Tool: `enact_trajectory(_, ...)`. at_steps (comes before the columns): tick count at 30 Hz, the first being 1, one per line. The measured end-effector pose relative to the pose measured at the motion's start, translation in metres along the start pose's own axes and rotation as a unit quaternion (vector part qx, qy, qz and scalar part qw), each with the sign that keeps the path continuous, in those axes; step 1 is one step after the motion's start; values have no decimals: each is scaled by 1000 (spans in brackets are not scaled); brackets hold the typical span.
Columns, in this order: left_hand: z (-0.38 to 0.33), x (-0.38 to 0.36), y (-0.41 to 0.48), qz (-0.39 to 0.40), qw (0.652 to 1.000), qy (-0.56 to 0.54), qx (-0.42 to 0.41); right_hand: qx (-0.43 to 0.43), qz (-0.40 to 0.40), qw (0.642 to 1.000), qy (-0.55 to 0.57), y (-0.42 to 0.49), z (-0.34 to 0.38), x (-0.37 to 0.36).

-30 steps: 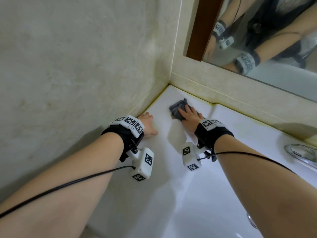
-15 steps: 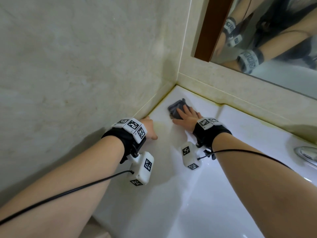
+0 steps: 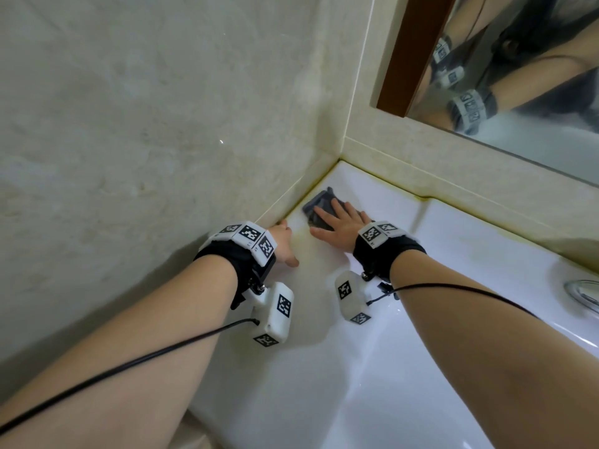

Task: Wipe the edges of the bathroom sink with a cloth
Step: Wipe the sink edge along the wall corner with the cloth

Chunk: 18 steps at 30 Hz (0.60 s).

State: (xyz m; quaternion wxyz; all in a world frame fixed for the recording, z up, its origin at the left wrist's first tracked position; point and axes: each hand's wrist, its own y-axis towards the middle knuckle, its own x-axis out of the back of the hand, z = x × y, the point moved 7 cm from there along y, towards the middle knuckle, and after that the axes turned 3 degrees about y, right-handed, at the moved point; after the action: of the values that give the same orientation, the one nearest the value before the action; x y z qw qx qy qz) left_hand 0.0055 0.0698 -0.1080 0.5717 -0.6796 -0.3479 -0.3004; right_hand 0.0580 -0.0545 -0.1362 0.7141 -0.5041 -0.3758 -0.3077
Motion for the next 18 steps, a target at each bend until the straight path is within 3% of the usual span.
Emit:
enact_trajectory(5, 1, -5, 4, 1, 1000, -9, 8, -45, 2, 999, 10, 3, -17, 5)
enact_trajectory(13, 4, -4, 4, 3, 999, -42, 28, 15, 19, 1000, -16, 3, 32, -10)
enact_trajectory(18, 2, -6, 2, 6, 1000, -9, 8, -3, 34, 999, -5, -2, -1, 5)
